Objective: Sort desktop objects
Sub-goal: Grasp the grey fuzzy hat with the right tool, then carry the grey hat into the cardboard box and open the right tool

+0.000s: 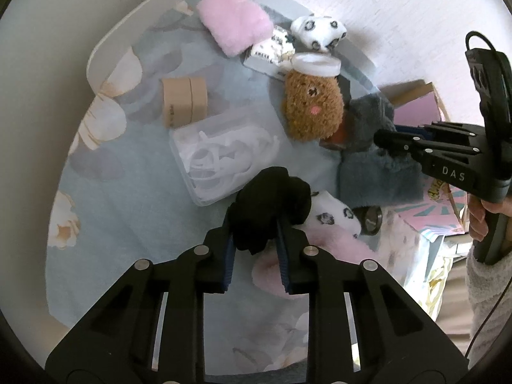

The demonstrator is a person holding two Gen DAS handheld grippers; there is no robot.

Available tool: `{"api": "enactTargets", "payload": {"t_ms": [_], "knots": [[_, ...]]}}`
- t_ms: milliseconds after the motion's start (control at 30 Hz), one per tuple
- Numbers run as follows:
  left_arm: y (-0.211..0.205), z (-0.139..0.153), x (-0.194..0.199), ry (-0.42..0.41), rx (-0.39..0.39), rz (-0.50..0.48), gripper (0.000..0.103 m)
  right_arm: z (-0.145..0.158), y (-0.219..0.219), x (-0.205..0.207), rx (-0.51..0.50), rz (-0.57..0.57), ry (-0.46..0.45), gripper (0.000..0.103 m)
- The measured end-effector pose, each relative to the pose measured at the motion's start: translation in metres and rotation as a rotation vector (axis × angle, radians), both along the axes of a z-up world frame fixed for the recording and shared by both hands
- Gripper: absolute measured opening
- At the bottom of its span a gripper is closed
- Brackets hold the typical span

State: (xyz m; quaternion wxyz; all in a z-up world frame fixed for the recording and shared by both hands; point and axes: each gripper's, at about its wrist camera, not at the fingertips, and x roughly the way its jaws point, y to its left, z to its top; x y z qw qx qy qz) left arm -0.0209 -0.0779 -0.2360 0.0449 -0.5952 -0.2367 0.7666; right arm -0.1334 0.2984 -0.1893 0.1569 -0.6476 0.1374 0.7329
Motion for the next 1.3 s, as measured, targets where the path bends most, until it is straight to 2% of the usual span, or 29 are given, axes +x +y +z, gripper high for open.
{"api": "enactTargets", "payload": {"t_ms": [200,400,500,533,600,733,867,1033,1300], "knots": [[0.0,0.014,0.0,0.036,-0.004,0.005,0.018,0.018,0.017,0.014,-0.048,-0.058,0.056,0.01],[0.0,0.038,-0.003,0.072,-0.017,0.001,0.017,0.051,0.025,0.02,-0.039,-0.071,0.123,0.009],[-0.012,0.054,-0.005,0.101,-0.033,-0.014,0.017,0.065,0.017,0.021,-0.022,-0.073,0.162,0.009],[-0.015,0.063,-0.006,0.115,-0.041,-0.02,0.017,0.059,0.008,0.011,-0.016,-0.076,0.179,0.009],[-0.023,0.078,-0.002,0.141,-0.057,-0.031,0.017,0.079,0.001,0.032,-0.009,-0.081,0.206,0.009],[-0.022,0.106,-0.005,0.194,-0.075,-0.071,0.017,0.093,-0.016,0.019,0.025,-0.1,0.26,0.009],[-0.007,0.133,-0.019,0.251,-0.102,-0.121,0.017,0.119,-0.015,0.038,0.067,-0.14,0.298,0.009],[0.024,0.164,-0.04,0.323,-0.106,-0.195,0.017,0.147,-0.002,0.08,0.123,-0.229,0.32,0.009],[0.1,0.205,-0.08,0.423,-0.101,-0.364,0.015,0.164,0.013,0.151,0.192,-0.36,0.321,0.009]]}}
